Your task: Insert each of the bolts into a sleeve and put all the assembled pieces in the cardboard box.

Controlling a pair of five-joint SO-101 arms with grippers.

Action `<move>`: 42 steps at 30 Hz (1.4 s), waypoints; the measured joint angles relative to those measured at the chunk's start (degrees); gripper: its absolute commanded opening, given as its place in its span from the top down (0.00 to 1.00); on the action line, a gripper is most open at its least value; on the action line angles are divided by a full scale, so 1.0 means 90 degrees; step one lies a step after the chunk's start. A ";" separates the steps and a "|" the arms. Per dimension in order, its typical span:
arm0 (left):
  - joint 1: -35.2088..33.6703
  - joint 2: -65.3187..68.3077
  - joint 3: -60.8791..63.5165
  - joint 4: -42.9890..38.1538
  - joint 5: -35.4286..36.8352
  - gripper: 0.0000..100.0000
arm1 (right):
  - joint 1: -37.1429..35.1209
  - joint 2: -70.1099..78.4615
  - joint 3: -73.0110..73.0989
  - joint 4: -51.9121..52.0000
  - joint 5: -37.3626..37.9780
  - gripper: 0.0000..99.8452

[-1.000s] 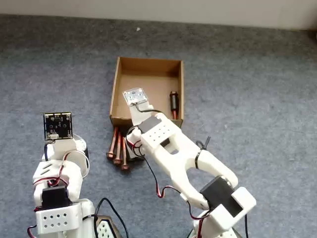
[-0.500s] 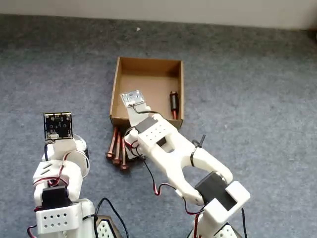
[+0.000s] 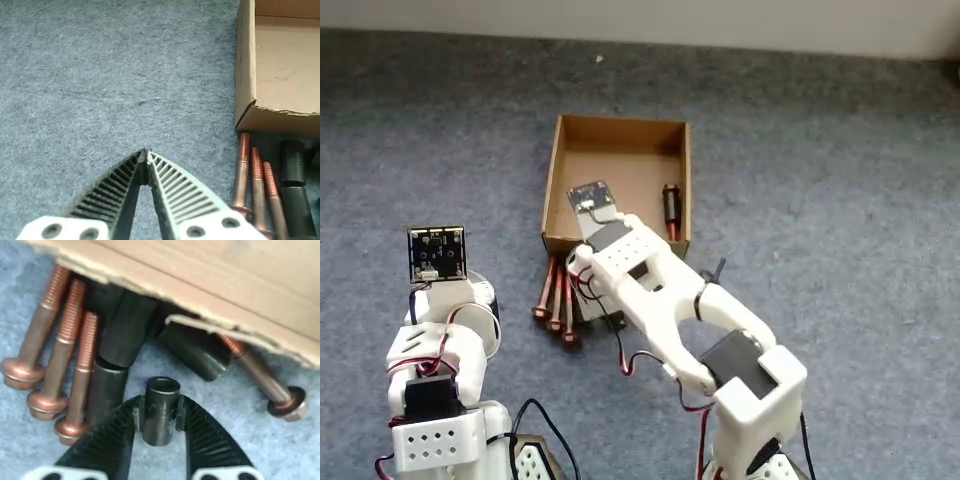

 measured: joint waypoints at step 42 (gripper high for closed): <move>0.1416 0.2305 -0.2930 0.2002 -0.1348 0.85 | 0.2520 -0.7482 0.5284 -0.0996 0.0527 1.00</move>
